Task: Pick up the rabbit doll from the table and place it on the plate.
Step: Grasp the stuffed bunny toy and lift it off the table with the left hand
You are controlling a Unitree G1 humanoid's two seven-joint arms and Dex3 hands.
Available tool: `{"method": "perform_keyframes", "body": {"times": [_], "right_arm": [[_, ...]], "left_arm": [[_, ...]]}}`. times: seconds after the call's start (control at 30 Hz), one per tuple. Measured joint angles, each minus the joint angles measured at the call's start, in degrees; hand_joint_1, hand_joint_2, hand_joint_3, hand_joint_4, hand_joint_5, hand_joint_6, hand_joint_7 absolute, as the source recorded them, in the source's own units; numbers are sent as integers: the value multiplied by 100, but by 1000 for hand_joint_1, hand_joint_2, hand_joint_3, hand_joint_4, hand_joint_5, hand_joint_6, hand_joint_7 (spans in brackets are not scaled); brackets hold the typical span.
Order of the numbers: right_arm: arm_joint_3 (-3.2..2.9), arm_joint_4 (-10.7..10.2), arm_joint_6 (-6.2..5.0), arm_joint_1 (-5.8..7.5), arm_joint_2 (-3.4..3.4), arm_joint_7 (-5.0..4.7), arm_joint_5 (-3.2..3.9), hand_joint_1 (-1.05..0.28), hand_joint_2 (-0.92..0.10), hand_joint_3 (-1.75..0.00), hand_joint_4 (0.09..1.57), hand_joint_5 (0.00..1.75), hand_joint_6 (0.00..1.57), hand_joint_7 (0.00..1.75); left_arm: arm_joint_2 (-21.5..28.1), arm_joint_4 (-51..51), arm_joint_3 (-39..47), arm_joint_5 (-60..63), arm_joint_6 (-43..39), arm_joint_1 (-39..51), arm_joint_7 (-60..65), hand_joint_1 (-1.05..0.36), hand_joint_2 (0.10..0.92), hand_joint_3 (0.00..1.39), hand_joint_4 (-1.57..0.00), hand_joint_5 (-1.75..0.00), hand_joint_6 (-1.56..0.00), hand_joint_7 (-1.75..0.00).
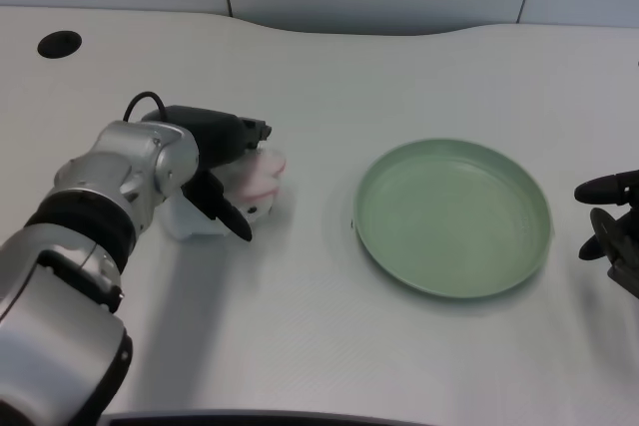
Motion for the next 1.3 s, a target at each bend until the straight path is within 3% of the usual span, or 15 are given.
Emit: {"method": "perform_keyframes", "body": {"times": [0.13, 0.27, 0.4, 0.57, 0.7, 0.77, 0.8, 0.83, 0.87, 0.93, 1.0, 1.1, 1.13, 1.17, 1.3], "right_arm": [[0, -254, 81, 118, 0, 17, 5, -228, -921, -537, 380, 1635, 367, 1269], [-3, -566, 247, 278, 0, 9, 12, -240, -921, -527, 379, 1640, 371, 1273], [-10, -784, 413, 382, 1, 18, 72, -241, -921, -527, 372, 1643, 369, 1275], [-14, -909, 441, 465, 1, 18, 86, -245, -921, -525, 368, 1640, 371, 1276], [-26, -951, 495, 519, 1, 47, 123, -250, -921, -532, 358, 1635, 368, 1274], [-35, -966, 526, 547, 1, 58, 130, -255, -921, -530, 362, 1638, 365, 1272], [-35, -972, 528, 558, 1, 66, 130, -260, -921, -526, 362, 1638, 366, 1273], [-36, -982, 532, 566, 1, 68, 131, -261, -921, -522, 361, 1636, 367, 1274], [-39, -998, 539, 571, 1, 68, 131, -258, -921, -520, 360, 1634, 368, 1275], [-45, -1034, 552, 577, 1, 63, 138, -255, -921, -518, 354, 1624, 368, 1279], [-48, -1048, 555, 577, 2, 57, 139, -255, -921, -518, 354, 1622, 367, 1280], [-48, -1037, 552, 576, 2, 67, 139, -259, -921, -521, 364, 1630, 364, 1282], [-47, -1020, 546, 574, 2, 68, 138, -259, -921, -520, 365, 1630, 364, 1281], [-47, -999, 543, 570, 2, 66, 135, -260, -921, -518, 366, 1630, 363, 1280], [-46, -890, 534, 536, 1, 47, 88, -269, -921, -510, 364, 1626, 358, 1270]], "left_arm": [[-37, 144, -278, 165, 147, -1, 132, -1048, 853, 10, 1, 1, -6, -3], [-122, 238, -680, 463, 355, 3, 155, -1048, 865, 12, 1, 1, -5, -2], [-175, 293, -843, 574, 520, 6, 191, -1017, 835, 2, 1, 1, -12, -6], [-172, 331, -955, 631, 520, 98, 737, -949, 784, 0, -73, -36, -96, -38], [-160, 345, -971, 635, 432, 353, 1610, -638, 728, 2, -304, -106, -302, -56], [-136, 357, -979, 638, 294, 456, 2036, -487, 767, 11, -469, -199, -470, -73], [-113, 359, -990, 652, 225, 492, 2245, -438, 796, 11, -513, -344, -573, -101], [-82, 359, -1009, 682, 146, 529, 2462, -373, 850, 8, -437, -696, -672, -156], [-48, 361, -1027, 690, 54, 566, 2659, -336, 881, 5, -402, -899, -681, -297], [20, 367, -1064, 718, -139, 614, 3004, -296, 913, 58, -367, -1377, -446, -1067], [51, 374, -1094, 753, -237, 621, 3222, -287, 919, 76, -353, -1523, -362, -1306], [60, 387, -1152, 842, -243, 621, 3468, -270, 921, 38, -493, -1691, -503, -1206], [61, 390, -1176, 878, -242, 621, 3555, -257, 890, 18, -665, -1724, -678, -964], [61, 393, -1201, 907, -244, 621, 3681, -251, 877, 9, -735, -1735, -770, -841], [64, 394, -1216, 942, -339, 620, 3889, -238, 883, 8, -861, -1746, -881, -739]]}}
